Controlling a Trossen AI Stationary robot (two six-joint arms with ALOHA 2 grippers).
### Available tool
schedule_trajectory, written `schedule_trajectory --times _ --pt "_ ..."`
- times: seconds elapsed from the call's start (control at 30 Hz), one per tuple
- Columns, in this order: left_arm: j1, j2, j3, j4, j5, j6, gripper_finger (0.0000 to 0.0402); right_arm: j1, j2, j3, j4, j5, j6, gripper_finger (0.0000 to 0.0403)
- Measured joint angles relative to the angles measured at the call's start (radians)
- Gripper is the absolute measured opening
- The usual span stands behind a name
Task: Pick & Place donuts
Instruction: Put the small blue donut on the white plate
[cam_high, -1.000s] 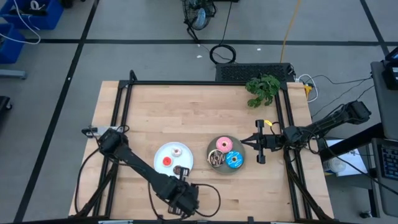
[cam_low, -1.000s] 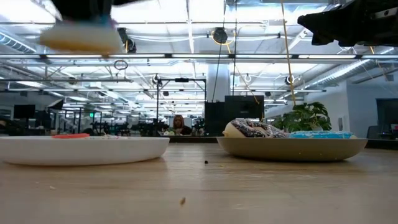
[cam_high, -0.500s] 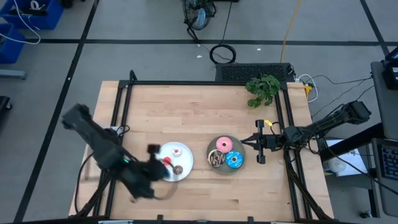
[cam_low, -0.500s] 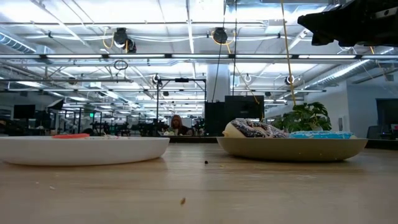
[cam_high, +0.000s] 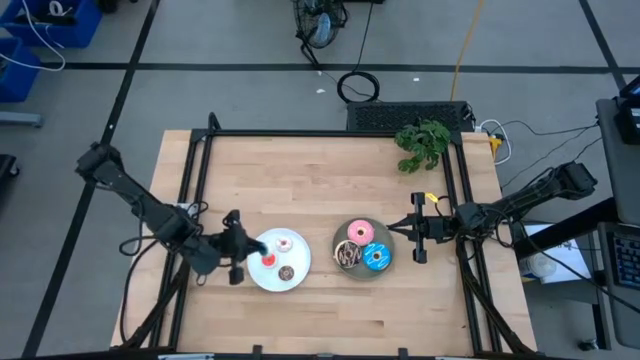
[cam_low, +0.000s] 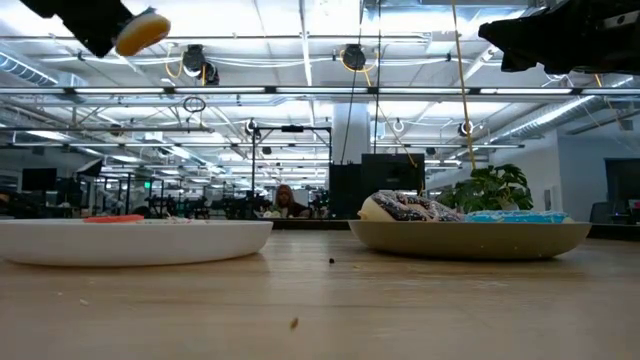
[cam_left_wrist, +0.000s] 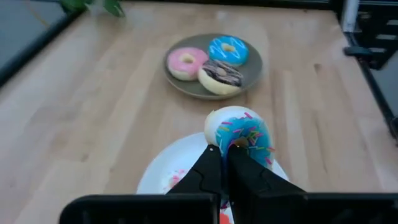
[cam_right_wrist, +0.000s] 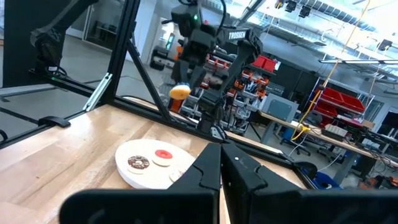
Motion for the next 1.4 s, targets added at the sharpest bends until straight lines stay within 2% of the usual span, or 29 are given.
schedule_trajectory --times 0.1,0.23,0.4,0.47,0.57,0.67,0.97,1.4 --pt "0.022 0.000 -0.029 0.036 0.046 -0.003 0.0006 0.000 0.000 0.000 0.000 0.000 0.002 0.0000" --pt "0.035 0.008 -0.033 0.040 0.050 -0.021 0.0016 0.000 0.000 0.000 0.001 0.000 0.003 0.0000" --pt "0.065 0.024 -0.033 0.103 0.031 -0.046 0.0006 0.000 0.000 0.000 0.001 0.000 0.004 0.0000" --pt "0.092 0.059 -0.032 0.178 0.049 -0.033 0.0010 0.000 0.000 0.000 0.002 0.000 -0.001 0.0000" --pt "0.136 0.143 -0.031 0.315 0.130 0.025 0.0009 0.000 0.000 0.000 0.013 0.000 -0.010 0.0000" --pt "0.179 0.238 -0.014 0.368 0.193 0.067 0.0006 0.000 0.000 0.000 0.024 0.000 -0.009 0.0000" --pt "0.307 0.495 0.064 0.352 0.392 0.016 0.0007 0.000 0.000 0.000 0.023 0.000 -0.011 0.0000" --pt "0.336 0.644 0.065 0.298 0.443 -0.050 0.0016 0.000 0.000 0.000 0.016 0.001 -0.013 0.0000"
